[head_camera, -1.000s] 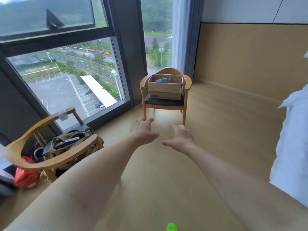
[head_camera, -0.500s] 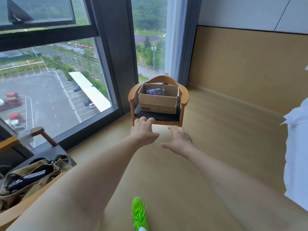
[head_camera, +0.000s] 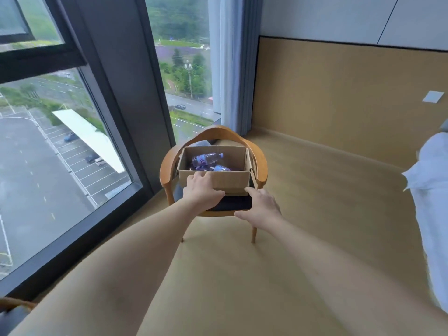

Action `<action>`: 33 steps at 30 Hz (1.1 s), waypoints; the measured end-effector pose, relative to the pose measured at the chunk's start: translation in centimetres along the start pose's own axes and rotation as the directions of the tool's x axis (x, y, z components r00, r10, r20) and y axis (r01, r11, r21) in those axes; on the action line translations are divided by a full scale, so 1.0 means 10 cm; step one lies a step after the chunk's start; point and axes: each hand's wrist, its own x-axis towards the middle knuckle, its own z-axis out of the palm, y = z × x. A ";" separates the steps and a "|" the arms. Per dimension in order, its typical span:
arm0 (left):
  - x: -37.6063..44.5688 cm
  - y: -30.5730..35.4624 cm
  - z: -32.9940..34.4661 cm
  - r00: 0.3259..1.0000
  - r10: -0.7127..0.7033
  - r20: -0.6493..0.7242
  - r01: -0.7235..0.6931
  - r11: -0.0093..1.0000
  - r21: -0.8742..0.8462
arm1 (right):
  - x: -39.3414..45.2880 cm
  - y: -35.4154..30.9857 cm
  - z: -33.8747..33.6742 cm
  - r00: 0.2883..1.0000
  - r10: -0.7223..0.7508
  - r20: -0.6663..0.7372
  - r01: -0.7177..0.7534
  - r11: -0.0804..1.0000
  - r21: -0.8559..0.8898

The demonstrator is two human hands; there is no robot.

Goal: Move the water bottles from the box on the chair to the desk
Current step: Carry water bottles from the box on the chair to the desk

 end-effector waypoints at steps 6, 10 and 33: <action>1.03 0.04 0.28 0.996 -0.002 0.090 -0.001 0.999 0.040 | 1.11 0.02 0.06 0.999 0.019 0.038 -0.020 1.000 0.021; 1.77 0.00 0.49 0.994 -0.023 0.111 0.016 0.998 0.057 | 2.06 0.09 0.10 0.998 0.010 0.069 -0.012 0.999 0.031; 5.03 -0.96 1.20 0.907 -0.177 0.383 0.158 0.984 0.079 | 5.40 -0.12 0.80 0.893 0.192 0.408 -0.183 0.981 -0.061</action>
